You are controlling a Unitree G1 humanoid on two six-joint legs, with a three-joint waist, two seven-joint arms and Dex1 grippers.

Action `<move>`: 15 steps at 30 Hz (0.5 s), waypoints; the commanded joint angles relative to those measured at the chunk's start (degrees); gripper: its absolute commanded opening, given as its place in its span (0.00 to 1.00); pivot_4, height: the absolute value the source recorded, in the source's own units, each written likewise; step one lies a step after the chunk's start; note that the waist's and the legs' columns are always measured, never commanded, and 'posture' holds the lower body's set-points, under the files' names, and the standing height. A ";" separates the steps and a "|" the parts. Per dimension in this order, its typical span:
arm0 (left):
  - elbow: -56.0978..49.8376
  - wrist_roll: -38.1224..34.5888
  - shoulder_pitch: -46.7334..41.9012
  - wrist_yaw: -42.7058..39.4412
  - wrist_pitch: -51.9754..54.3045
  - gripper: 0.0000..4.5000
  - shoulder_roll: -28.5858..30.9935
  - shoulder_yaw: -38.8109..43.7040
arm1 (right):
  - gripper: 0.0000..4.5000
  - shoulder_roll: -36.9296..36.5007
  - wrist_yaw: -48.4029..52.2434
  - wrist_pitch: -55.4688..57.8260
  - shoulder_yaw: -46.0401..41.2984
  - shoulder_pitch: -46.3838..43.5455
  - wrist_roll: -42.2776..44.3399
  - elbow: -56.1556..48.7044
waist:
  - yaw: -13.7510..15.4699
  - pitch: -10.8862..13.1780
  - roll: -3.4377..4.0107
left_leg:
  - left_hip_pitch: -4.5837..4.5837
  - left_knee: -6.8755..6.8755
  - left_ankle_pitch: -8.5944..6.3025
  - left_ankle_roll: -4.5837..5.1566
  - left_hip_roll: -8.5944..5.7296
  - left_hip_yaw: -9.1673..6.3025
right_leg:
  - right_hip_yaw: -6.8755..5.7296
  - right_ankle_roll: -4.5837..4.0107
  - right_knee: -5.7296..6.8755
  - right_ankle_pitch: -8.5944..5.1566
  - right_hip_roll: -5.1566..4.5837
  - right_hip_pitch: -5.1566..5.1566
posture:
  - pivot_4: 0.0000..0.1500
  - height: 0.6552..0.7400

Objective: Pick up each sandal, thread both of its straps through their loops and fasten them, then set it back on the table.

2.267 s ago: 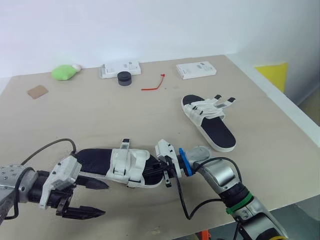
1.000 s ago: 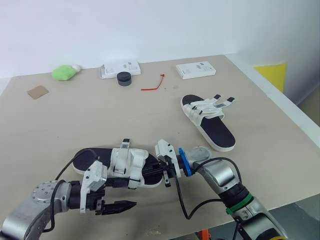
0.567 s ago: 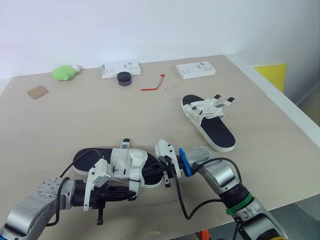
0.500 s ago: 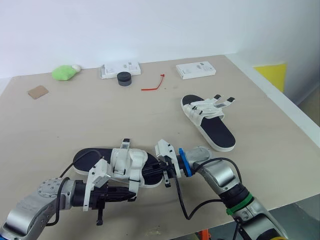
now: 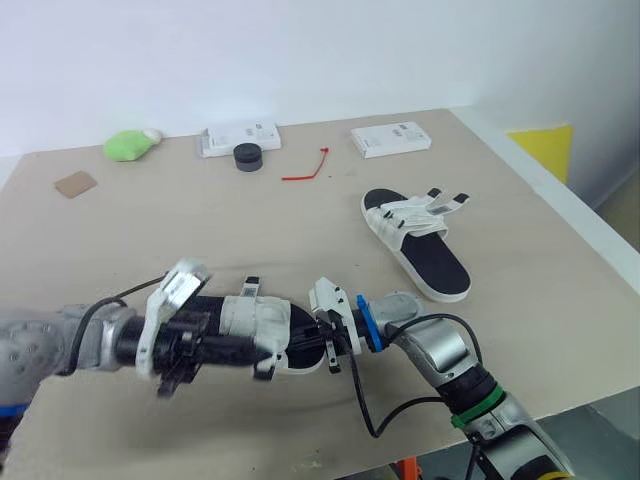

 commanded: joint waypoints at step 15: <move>20.36 -22.56 -3.31 51.17 -2.95 0.01 -17.61 -2.53 | 0.00 -0.83 -2.26 2.42 3.57 3.06 -3.42 3.64 | 1.04 -0.28 0.34 | 0.46 0.51 0.14 -0.25 -0.14 -0.07 | 0.01 0.34 0.05 0.26 -0.07 0.72 | 1.00 1.00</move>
